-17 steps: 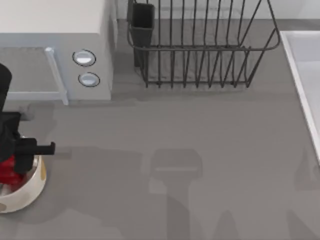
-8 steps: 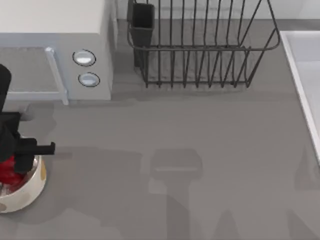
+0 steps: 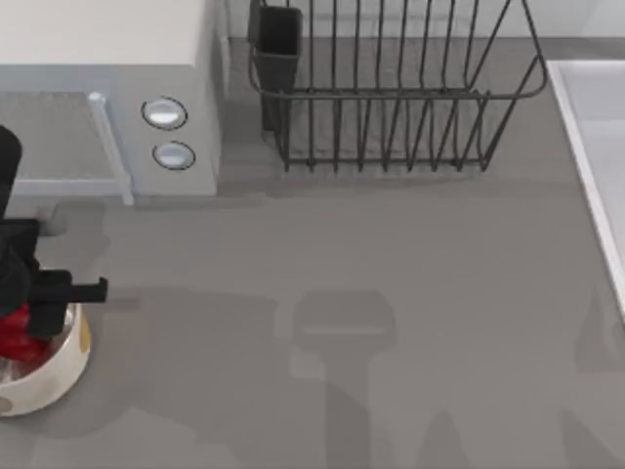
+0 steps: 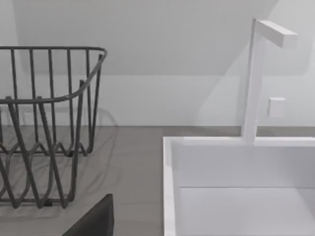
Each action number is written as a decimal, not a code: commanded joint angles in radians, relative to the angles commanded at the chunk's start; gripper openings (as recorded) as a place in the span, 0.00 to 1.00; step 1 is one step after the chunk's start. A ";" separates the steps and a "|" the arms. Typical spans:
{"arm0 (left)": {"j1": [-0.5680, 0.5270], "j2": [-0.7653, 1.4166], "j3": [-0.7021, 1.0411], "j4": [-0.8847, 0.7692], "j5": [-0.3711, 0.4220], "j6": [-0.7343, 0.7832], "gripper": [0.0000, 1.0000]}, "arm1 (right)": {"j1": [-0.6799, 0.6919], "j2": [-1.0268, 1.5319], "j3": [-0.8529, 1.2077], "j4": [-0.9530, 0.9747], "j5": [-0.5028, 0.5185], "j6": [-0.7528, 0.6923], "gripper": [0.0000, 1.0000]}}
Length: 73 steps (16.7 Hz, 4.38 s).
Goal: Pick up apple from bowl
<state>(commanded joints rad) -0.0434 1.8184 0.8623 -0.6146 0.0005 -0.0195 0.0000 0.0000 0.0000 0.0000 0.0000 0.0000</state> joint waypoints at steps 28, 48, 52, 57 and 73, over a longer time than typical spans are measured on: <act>-0.003 -0.174 1.014 -1.102 0.005 -0.020 0.00 | 0.000 0.000 0.000 0.000 0.000 0.000 1.00; -0.481 0.110 0.908 -0.798 0.001 -0.479 0.00 | 0.000 0.000 0.000 0.000 0.000 0.000 1.00; -0.477 0.111 0.871 -0.761 0.001 -0.476 0.00 | 0.000 0.000 0.000 0.000 0.000 0.000 1.00; -0.476 0.142 0.668 -0.511 0.001 -0.475 0.00 | 0.000 0.000 0.000 0.000 0.000 0.000 1.00; -0.477 0.166 0.544 -0.378 0.001 -0.475 0.60 | 0.000 0.000 0.000 0.000 0.000 0.000 1.00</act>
<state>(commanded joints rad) -0.5206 1.9841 1.4065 -0.9931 0.0013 -0.4942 0.0000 0.0000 0.0000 0.0000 0.0000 0.0000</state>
